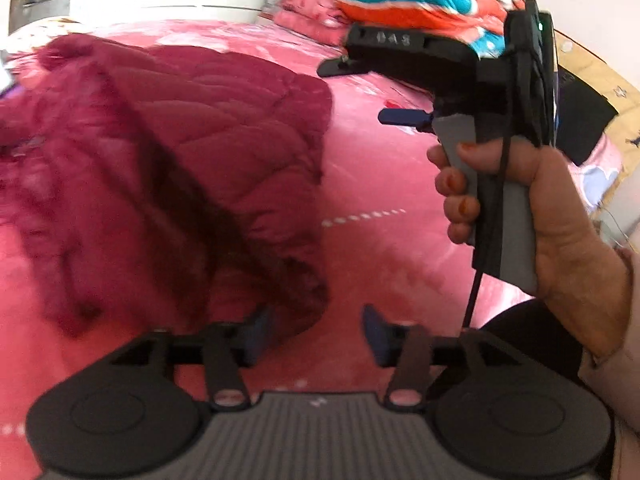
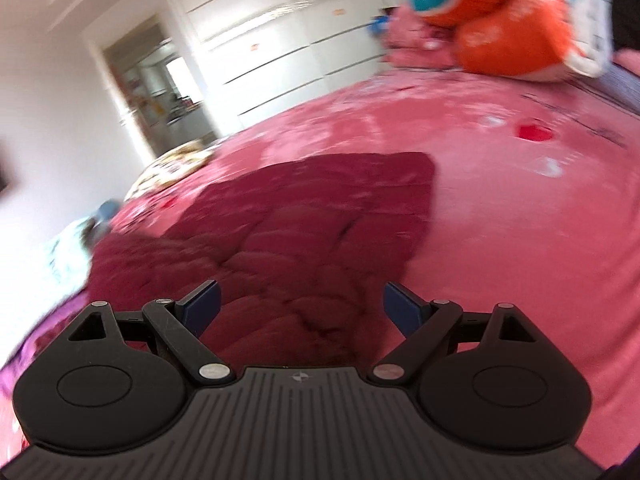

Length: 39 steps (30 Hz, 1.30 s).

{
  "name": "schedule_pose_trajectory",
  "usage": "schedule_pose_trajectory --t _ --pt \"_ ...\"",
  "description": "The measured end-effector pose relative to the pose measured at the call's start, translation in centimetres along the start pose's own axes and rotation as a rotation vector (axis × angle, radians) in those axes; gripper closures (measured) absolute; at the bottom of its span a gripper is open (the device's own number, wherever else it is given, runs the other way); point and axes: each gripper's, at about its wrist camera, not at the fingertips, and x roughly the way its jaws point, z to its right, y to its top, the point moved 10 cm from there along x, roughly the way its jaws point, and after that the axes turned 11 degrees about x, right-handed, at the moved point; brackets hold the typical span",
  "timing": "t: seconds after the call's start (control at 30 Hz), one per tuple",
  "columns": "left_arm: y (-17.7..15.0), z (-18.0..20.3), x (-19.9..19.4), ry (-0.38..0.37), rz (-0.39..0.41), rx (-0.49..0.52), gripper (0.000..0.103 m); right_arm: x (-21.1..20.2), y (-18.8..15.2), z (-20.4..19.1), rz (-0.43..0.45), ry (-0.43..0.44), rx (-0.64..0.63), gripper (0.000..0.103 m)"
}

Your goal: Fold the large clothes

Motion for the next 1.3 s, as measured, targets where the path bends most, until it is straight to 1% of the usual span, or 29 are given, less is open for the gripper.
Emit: schedule_pose_trajectory --t 0.03,0.07,0.2,0.3,0.37,0.4,0.47,0.53,0.63,0.7,0.8,0.93,0.97,1.0,1.1,1.17,1.23,1.3 --pt "-0.2 -0.2 -0.6 0.018 0.005 -0.002 0.038 0.1 -0.5 -1.1 -0.010 0.022 -0.022 0.000" --pt "-0.6 -0.7 -1.4 0.036 0.009 -0.005 0.036 0.3 -0.8 -1.9 -0.017 0.041 -0.041 0.000" --pt "-2.0 -3.5 -3.9 0.130 0.014 -0.053 0.036 0.1 -2.5 -5.6 -0.042 0.123 -0.132 0.000" --pt "-2.6 -6.2 -4.7 0.227 0.020 -0.116 0.035 0.4 -3.8 -8.6 -0.051 0.182 -0.206 0.000" --pt "-3.0 -8.3 -4.9 0.290 0.022 -0.179 0.035 0.4 -5.0 -10.7 -0.043 0.193 -0.291 0.000" --pt "-3.1 -9.4 -4.9 0.310 0.030 -0.213 0.035 0.4 -5.7 -11.8 -0.039 0.197 -0.341 0.000" --pt "-3.3 -11.0 -5.1 0.337 0.046 -0.265 0.032 0.7 -7.0 -14.0 -0.029 0.203 -0.430 0.000" --pt "-3.5 -12.0 -5.2 0.362 0.058 -0.292 0.029 1.5 -8.1 -15.8 -0.023 0.192 -0.495 0.000" --pt "-3.3 -12.8 -4.3 0.364 0.064 -0.314 0.028 2.7 -9.8 -18.0 -0.041 0.197 -0.557 0.000" --pt "-3.2 -12.9 -4.0 0.361 0.071 -0.315 0.026 3.8 -10.3 -19.4 -0.033 0.197 -0.593 0.000" --pt "-2.9 -13.2 -3.5 0.359 0.088 -0.310 0.024 5.4 -10.3 -20.9 -0.025 0.194 -0.589 0.000" --pt "-2.2 -13.9 -2.9 0.349 0.112 -0.327 0.021 8.3 -9.4 -20.5 -0.036 0.135 -0.581 0.000" --pt "-2.0 -14.0 -2.7 0.341 0.117 -0.337 0.019 8.1 -9.2 -19.4 -0.038 0.115 -0.586 0.000" --pt "-1.9 -14.1 -2.5 0.332 0.121 -0.347 0.018 9.0 -8.7 -18.6 -0.045 0.092 -0.588 0.000" --pt "-1.5 -14.3 -1.8 0.305 0.137 -0.374 0.016 10.1 -8.3 -18.2 -0.068 0.077 -0.553 0.000" --pt "-1.2 -14.4 -1.4 0.286 0.150 -0.395 0.014 9.9 -8.4 -18.4 -0.069 0.078 -0.554 0.011" --pt "-1.0 -14.5 -1.0 0.257 0.167 -0.430 0.013 10.5 -8.5 -18.8 -0.074 0.082 -0.566 0.038" --pt "-0.8 -14.4 -0.6 0.227 0.184 -0.455 0.011 10.9 -8.4 -18.0 -0.092 0.081 -0.558 0.048"
